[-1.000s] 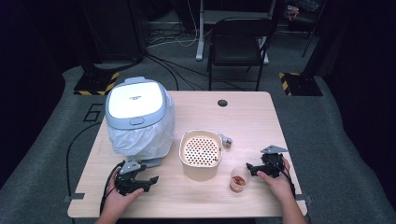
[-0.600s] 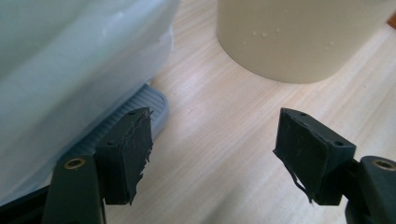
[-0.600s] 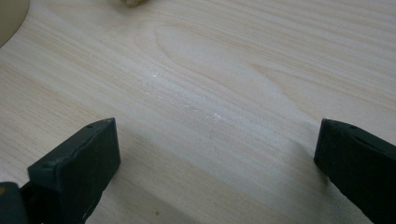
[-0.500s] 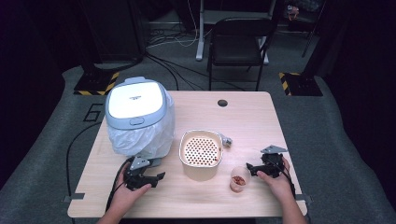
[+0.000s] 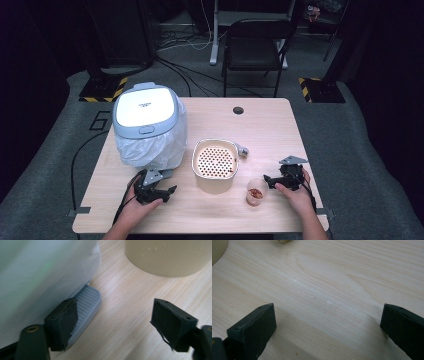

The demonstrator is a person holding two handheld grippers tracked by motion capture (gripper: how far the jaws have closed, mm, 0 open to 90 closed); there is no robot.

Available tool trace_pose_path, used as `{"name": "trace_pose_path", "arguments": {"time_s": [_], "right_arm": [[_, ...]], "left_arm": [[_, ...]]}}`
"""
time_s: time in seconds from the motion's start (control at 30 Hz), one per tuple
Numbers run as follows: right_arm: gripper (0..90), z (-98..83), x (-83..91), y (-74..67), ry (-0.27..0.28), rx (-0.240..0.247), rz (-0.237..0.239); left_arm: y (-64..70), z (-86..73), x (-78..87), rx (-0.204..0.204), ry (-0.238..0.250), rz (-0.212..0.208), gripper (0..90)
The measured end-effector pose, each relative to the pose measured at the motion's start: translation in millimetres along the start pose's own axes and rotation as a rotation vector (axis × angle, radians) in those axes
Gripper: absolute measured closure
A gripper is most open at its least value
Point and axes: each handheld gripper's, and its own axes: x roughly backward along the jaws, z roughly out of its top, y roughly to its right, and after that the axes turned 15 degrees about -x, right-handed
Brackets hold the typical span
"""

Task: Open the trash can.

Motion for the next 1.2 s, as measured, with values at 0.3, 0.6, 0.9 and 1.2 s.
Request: {"name": "trace_pose_path", "arguments": {"time_s": [0.3, 0.6, 0.9, 1.2], "right_arm": [[0.0, -0.3, 0.4, -0.9, -0.005, -0.007, 0.003], [0.0, -0.3, 0.4, -1.0, -0.005, -0.009, 0.003], [0.0, -0.4, 0.0, -0.7, 0.004, 0.002, 0.001], [0.0, -0.3, 0.0, -0.6, 0.004, 0.003, 0.000]], "left_arm": [[-1.2, -1.5, -0.6, 0.007, 0.008, -0.003, 17.4], [0.5, 0.4, -1.8, -0.052, -0.036, 0.013, 18.0], [0.9, -2.0, -4.1, -0.045, -0.032, 0.011, 18.2], [3.5, -6.8, -10.5, -0.064, -0.054, 0.005, 18.2]]}}
